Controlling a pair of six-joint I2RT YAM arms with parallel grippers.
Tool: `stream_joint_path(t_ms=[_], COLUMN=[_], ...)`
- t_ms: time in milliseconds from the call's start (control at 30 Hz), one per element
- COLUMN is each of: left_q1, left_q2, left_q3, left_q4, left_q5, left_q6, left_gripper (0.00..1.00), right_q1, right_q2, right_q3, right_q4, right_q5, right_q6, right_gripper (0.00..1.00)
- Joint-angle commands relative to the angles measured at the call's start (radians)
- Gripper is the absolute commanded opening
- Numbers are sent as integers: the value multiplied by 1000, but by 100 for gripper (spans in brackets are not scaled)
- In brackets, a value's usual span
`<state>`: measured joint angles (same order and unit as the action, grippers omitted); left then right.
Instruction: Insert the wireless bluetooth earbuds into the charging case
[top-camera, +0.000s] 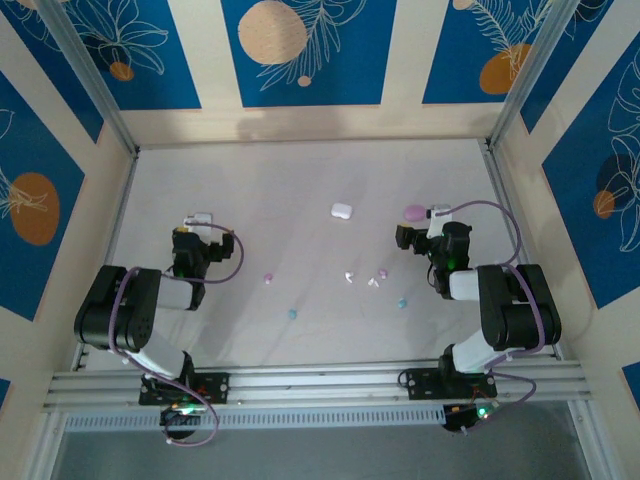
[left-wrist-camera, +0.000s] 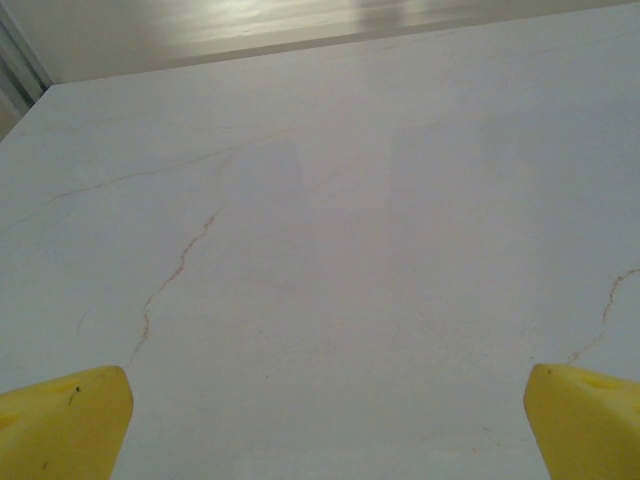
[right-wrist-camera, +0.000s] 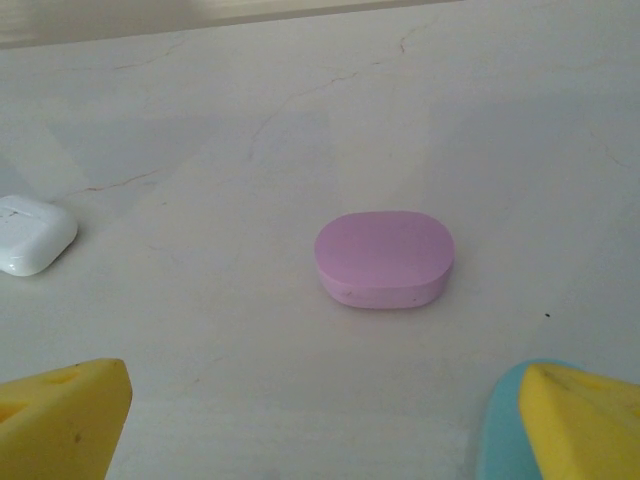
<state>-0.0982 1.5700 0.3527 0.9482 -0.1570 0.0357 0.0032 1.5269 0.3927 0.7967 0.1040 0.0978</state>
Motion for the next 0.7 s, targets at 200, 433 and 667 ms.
stream_joint_path(t_ms=[200,433,667], left_q1=[8,7,8], left_q2=[-11,-28,-297], left_q3=[9,-95,-51], left_q4=[10,196,-151], left_q5=[33,44,-20], left_q6=[16,15,-39], left_gripper=[100,100,100], right_q1=[3,12,-35], right_q2=[-5,-23,-139], right_q3=[21,27,257], right_q4=[13,-9,-553], right_q5=[0,-22,-62], right_q6=[0,-19,125], right_gripper=[99,99,99])
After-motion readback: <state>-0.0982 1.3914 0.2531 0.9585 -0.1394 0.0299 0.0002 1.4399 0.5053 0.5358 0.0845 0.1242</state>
